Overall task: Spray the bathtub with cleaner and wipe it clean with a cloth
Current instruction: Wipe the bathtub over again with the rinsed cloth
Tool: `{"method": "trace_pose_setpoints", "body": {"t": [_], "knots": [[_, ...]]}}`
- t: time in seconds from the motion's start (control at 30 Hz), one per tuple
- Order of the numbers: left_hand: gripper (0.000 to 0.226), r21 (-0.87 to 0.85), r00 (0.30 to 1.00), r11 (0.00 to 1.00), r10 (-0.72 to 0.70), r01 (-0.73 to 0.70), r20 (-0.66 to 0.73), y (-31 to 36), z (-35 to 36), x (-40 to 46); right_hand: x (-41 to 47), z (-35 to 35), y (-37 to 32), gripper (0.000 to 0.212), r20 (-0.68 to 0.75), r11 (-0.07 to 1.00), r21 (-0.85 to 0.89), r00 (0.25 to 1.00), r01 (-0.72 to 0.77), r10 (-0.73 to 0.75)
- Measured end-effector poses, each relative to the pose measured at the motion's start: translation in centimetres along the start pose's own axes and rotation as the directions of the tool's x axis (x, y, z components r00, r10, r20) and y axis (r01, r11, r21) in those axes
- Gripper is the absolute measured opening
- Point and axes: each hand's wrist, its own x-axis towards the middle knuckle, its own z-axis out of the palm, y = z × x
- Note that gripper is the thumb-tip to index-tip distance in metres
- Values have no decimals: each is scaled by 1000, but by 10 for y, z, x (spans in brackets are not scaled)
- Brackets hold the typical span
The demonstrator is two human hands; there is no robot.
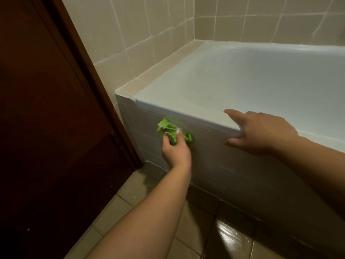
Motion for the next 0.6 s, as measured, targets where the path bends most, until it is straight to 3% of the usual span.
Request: {"method": "trace_pose_setpoints", "body": {"t": [0.1, 0.23, 0.33, 0.5, 0.6], "knots": [[60, 21, 991, 991, 136, -136, -13, 25, 2, 5, 0, 0, -1, 86, -2, 1000, 6, 1000, -3, 3], [72, -17, 996, 998, -54, 53, -73, 33, -1, 24, -1, 0, -2, 81, -7, 1000, 19, 1000, -15, 15], [70, -36, 991, 990, -134, 133, -27, 22, 7, -8, -2, 1, -2, 79, -18, 1000, 19, 1000, -23, 23], [60, 1, 989, 990, 141, -141, 34, 30, 4, -17, -13, -2, 7, 88, 1, 999, 48, 1000, 6, -6], [63, 55, 984, 984, 174, -172, -35, 39, 0, 2, -35, -1, 34, 92, 35, 999, 20, 999, -29, 28]]}}
